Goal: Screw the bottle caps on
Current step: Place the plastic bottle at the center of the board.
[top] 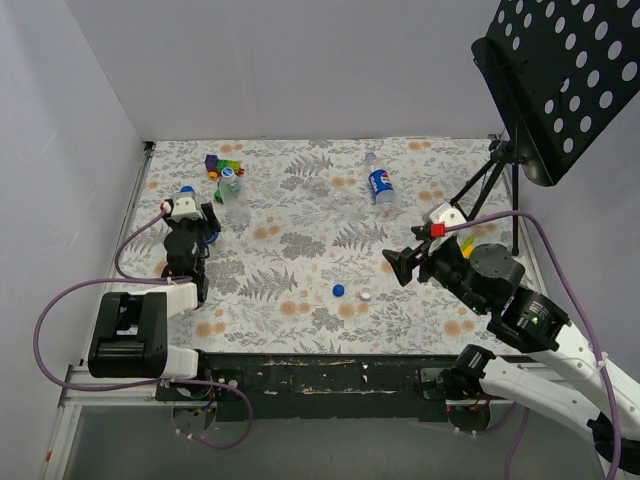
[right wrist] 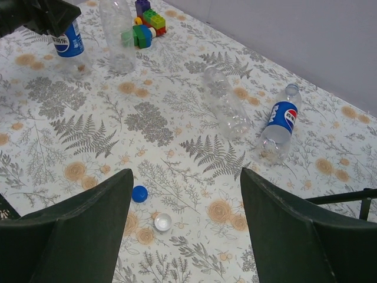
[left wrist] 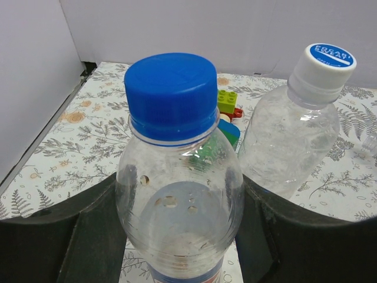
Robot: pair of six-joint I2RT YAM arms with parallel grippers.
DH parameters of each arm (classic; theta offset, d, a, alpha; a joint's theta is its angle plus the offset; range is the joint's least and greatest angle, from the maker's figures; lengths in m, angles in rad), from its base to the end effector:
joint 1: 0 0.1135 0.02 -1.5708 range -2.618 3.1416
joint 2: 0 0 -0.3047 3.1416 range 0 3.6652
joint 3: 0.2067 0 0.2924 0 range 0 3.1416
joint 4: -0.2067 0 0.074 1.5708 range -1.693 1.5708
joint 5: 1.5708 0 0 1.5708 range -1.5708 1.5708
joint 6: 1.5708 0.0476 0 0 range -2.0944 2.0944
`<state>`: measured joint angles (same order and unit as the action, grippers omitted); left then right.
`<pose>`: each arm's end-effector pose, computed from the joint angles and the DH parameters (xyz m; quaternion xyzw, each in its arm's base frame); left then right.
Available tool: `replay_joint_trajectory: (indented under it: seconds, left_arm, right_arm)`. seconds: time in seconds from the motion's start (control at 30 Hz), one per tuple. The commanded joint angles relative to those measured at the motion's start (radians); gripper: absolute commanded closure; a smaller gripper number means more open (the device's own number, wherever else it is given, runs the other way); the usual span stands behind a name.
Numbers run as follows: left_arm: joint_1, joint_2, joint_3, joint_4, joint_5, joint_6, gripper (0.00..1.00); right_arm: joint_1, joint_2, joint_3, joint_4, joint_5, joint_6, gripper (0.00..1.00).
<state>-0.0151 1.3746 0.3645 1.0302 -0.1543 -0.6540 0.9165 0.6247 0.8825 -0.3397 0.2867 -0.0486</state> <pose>0.2847 0.0030 0.2043 -0.2714 0.6453 -0.1828 0.6903 0.1041 0.1136 0.4129 -0.2520 0.6897 0.1866 0.6526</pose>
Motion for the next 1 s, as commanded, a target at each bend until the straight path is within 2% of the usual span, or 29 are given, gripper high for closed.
replay_joint_trajectory:
  seconds: [0.0, 0.2, 0.57, 0.6, 0.67, 0.97]
  left_arm:
    - [0.004, -0.006, -0.027, 0.018, 0.012, 0.016, 0.65]
    - [0.003, -0.014, -0.029, 0.005, 0.013, 0.016, 0.43]
    - [0.003, -0.048, -0.042, -0.019, 0.002, 0.001, 0.16]
    - [0.003, -0.057, -0.044, -0.025, -0.004, 0.001, 0.1]
    - [0.003, -0.068, -0.047, -0.031, -0.013, -0.002, 0.04]
    - [0.003, -0.152, -0.044, -0.145, -0.057, -0.038, 0.02]
  right_arm:
    - [-0.004, -0.02, -0.016, 0.039, 0.009, -0.005, 0.2]
    - [-0.004, -0.033, -0.017, 0.028, 0.0, -0.002, 0.2]
    - [-0.004, -0.052, -0.023, 0.027, -0.014, 0.007, 0.2]
    - [-0.004, -0.054, -0.022, 0.028, -0.015, 0.009, 0.2]
    - [-0.004, -0.06, -0.022, 0.025, -0.023, 0.015, 0.2]
    - [-0.004, -0.056, -0.02, -0.01, -0.089, 0.038, 0.19]
